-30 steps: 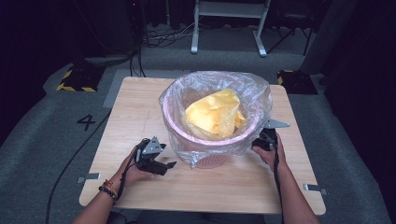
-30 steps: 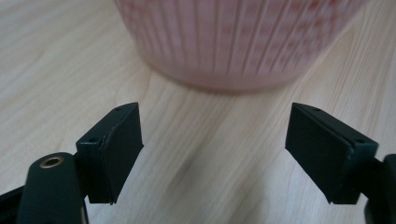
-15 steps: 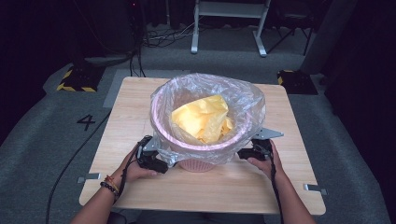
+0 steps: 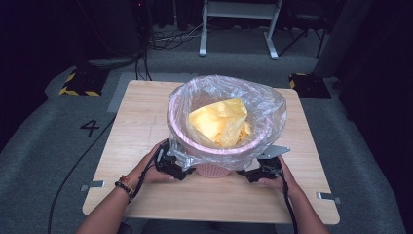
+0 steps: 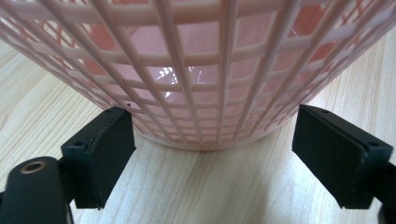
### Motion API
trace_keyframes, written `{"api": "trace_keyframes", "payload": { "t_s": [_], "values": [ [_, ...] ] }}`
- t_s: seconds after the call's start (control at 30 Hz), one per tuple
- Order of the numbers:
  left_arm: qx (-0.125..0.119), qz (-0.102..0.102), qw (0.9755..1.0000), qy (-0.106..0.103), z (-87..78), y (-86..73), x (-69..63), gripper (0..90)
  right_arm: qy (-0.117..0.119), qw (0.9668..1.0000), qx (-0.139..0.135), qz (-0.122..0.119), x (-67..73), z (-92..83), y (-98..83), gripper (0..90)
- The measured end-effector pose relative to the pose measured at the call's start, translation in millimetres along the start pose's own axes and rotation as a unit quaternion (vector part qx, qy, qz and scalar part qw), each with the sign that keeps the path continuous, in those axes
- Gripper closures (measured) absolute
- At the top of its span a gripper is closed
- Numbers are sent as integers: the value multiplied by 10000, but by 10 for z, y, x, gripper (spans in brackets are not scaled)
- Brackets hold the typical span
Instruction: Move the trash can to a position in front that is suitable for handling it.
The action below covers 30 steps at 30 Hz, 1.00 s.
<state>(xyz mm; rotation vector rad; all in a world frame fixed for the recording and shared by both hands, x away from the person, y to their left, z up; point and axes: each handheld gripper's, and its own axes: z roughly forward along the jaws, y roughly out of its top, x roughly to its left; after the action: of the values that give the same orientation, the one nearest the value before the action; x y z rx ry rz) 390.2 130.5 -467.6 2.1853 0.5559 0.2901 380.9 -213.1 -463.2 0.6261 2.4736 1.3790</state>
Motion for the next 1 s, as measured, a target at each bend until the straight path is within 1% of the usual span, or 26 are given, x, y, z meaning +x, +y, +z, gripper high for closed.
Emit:
{"api": "trace_keyframes", "payload": {
  "t_s": [0.03, 0.07, 0.17, 0.27, 0.3, 0.33, 0.37, 0.4, 0.43, 0.47, 0.5, 0.53, 0.57, 0.6, 0.63, 0.67, 0.7, 0.73, 0.77, 0.8, 0.83, 0.87, 0.9, 0.93, 0.97, 1.0],
  "values": [
    [0, 0, 10000, 0, 0, 0, 0, 126, 0, 10000, 0, 0, 0, 0, 0, 228],
    [9, -3, 10000, -88, 20, 20, -9, 125, 0, 10000, -74, 57, 11, -27, -29, 227],
    [1, 34, 9999, -113, 35, 30, -24, 120, -64, 9999, -110, 69, 42, -60, -60, 227],
    [-43, 36, 9996, -268, 70, 55, -53, 115, -117, 9998, -145, 35, 136, -154, -131, 227],
    [-43, 36, 9996, -268, 70, 55, -53, 114, -117, 9998, -145, 35, 136, -154, -131, 227],
    [-57, 15, 9995, -317, 84, 64, -70, 113, -136, 9997, -182, 74, 170, -208, -177, 228],
    [-43, 64, 9994, -336, 110, 89, -99, 113, -151, 9996, -210, 91, 174, -234, -200, 232],
    [-43, 64, 9994, -336, 110, 89, -99, 113, -151, 9996, -210, 91, 174, -234, -200, 232],
    [-91, 44, 9993, -351, 140, 106, -127, 117, -219, 9994, -234, 151, 165, -282, -234, 258],
    [-91, 44, 9993, -351, 140, 106, -127, 123, -219, 9994, -234, 151, 165, -282, -234, 258],
    [-80, 36, 9994, -342, 145, 111, -135, 127, -333, 9991, -195, 200, 162, -335, -263, 260],
    [-40, 45, 9994, -329, 138, 112, -133, 127, -333, 9991, -195, 200, 162, -335, -263, 260],
    [3, 30, 9994, -353, 126, 108, -130, 133, -388, 9988, -207, 214, 158, -367, -283, 260],
    [48, -17, 9994, -340, 112, 101, -125, 165, -485, 9985, -93, 257, 153, -439, -336, 257],
    [429, 147, 9979, -468, 41, 77, -64, 158, -584, 9979, 8, 273, 148, -478, -368, 257],
    [525, 226, 9972, -480, 2, 50, -43, 160, -740, 9967, 149, 304, 135, -515, -403, 257],
    [525, 226, 9972, -480, 2, 50, -43, 159, -740, 9967, 149, 304, 135, -515, -403, 257],
    [535, 242, 9972, -471, -37, 11, -39, 159, -858, 9952, 292, 368, 120, -551, -442, 257],
    [503, 201, 9974, -482, -71, -34, -45, 159, -966, 9926, 446, 590, 85, -625, -529, 255],
    [592, 311, 9966, -474, -164, -121, -4, 159, -1046, 9907, 508, 703, 65, -656, -571, 254],
    [592, 311, 9966, -474, -164, -121, -4, 160, -1046, 9907, 508, 703, 65, -656, -571, 254],
    [596, 247, 9968, -475, -202, -168, 4, 160, -1123, 9887, 574, 813, 44, -681, -614, 254],
    [533, 149, 9975, -430, -280, -267, 8, 165, -1208, 9856, 636, 994, 15, -728, -697, 254],
    [533, 149, 9975, -430, -280, -267, 8, 176, -1256, 9841, 687, 1054, 6, -745, -733, 254],
    [406, -4, 9982, -445, -346, -366, 8, 187, -1327, 9822, 772, 1079, -2, -756, -762, 253],
    [409, -13, 9983, -404, -371, -406, -5, 188, -1404, 9805, 849, 1085, -3, -764, -782, 251]
  ]
}}
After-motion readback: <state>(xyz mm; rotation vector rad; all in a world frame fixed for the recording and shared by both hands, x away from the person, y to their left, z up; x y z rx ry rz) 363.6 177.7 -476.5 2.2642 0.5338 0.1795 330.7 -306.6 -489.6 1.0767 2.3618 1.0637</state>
